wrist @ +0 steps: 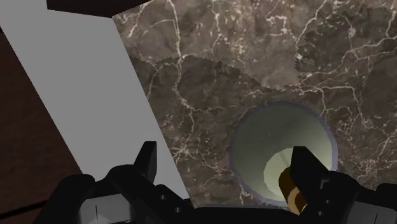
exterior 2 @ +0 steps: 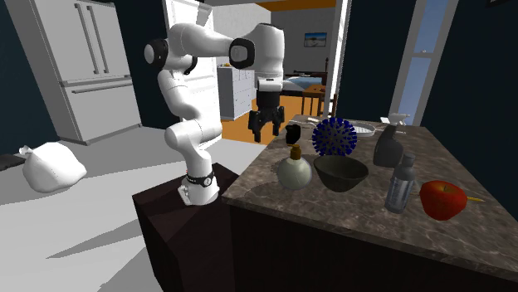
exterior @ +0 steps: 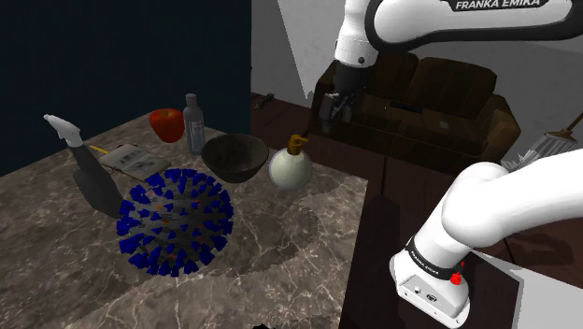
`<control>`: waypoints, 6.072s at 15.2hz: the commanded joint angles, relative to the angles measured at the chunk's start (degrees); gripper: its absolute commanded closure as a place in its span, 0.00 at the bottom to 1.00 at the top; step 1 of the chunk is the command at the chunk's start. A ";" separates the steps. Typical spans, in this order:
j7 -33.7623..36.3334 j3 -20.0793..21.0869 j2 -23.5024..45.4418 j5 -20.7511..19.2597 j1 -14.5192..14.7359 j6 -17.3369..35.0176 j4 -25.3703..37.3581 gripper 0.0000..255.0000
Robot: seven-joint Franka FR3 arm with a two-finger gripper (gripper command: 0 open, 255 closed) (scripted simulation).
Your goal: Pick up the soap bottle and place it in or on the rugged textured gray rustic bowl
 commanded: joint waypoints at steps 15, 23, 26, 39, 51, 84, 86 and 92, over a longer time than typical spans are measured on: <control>12.62 9.27 13.27 2.82 0.50 15.60 0.73 0.00; 12.62 9.27 13.27 2.82 0.50 15.59 0.74 0.00; 12.62 9.27 13.27 2.82 0.50 15.59 0.74 1.00; 12.43 8.69 12.26 2.67 0.41 10.77 4.56 1.00; 12.31 7.75 11.75 2.15 0.08 1.46 13.37 1.00; 26.02 16.67 47.06 -10.34 3.39 -17.80 65.52 1.00; 25.86 16.55 46.11 -9.86 3.01 -15.83 62.72 1.00; 25.49 16.24 43.93 -8.81 2.26 -10.34 55.29 1.00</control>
